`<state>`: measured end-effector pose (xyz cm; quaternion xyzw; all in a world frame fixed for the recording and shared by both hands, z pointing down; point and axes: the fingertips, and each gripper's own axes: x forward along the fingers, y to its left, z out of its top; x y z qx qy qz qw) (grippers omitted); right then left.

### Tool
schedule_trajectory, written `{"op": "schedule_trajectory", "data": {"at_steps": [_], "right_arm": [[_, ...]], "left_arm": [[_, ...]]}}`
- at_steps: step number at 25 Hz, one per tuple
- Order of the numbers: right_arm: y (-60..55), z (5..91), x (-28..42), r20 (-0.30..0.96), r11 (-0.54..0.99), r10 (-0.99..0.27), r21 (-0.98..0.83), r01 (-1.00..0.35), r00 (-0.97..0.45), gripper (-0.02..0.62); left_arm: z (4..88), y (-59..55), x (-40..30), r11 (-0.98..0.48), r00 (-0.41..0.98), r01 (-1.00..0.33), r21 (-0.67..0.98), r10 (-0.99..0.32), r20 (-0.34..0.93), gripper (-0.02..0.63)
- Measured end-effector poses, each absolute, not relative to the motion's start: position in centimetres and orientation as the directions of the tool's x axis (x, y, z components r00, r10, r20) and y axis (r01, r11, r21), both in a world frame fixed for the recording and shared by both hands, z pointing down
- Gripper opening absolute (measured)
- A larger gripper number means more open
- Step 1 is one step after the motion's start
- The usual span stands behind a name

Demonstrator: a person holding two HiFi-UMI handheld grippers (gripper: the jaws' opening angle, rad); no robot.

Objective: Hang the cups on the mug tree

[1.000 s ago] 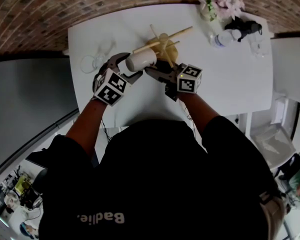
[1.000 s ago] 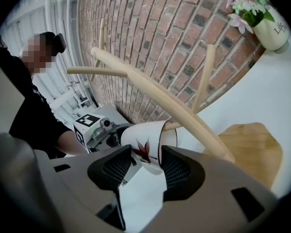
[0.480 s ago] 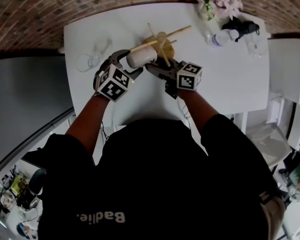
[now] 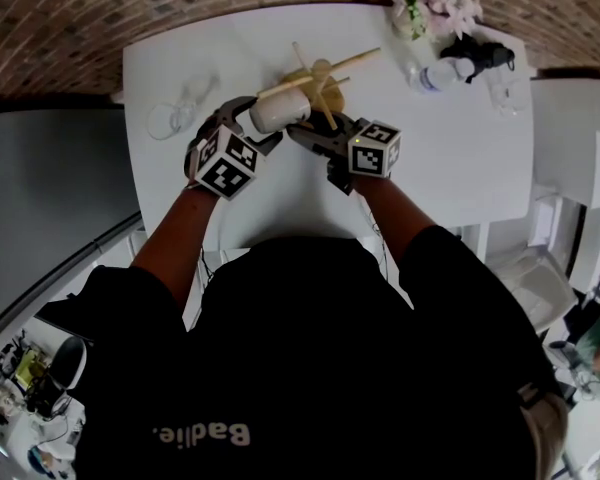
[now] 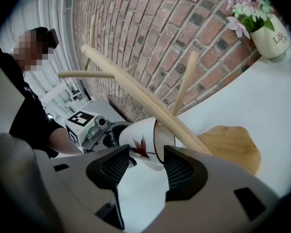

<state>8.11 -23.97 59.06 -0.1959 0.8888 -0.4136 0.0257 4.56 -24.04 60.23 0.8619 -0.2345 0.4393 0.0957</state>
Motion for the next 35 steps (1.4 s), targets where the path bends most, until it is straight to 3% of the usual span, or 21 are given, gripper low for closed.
{"op": "schedule_trajectory", "data": {"at_steps": [17, 24, 35], "right_arm": [[-23.7, 58.9, 9.8, 0.163, 0.59, -0.421, -0.698, -0.405, -0.893, 0.236], [-23.0, 58.3, 12.9, 0.199, 0.579, -0.507, -0.643, -0.502, -0.839, 0.236], [-16.0, 52.3, 11.5, 0.236, 0.645, -0.592, -0.435, -0.628, -0.771, 0.216]], "left_arm": [[60.1, -23.3, 3.9, -0.869, 0.507, -0.492, -0.05, -0.332, 0.796, 0.358], [59.1, -22.1, 2.0, -0.852, 0.537, -0.523, -0.03, -0.357, 0.764, 0.362], [53.0, -14.0, -2.0, -0.729, 0.689, -0.65, 0.213, -0.449, 0.569, 0.31]]}}
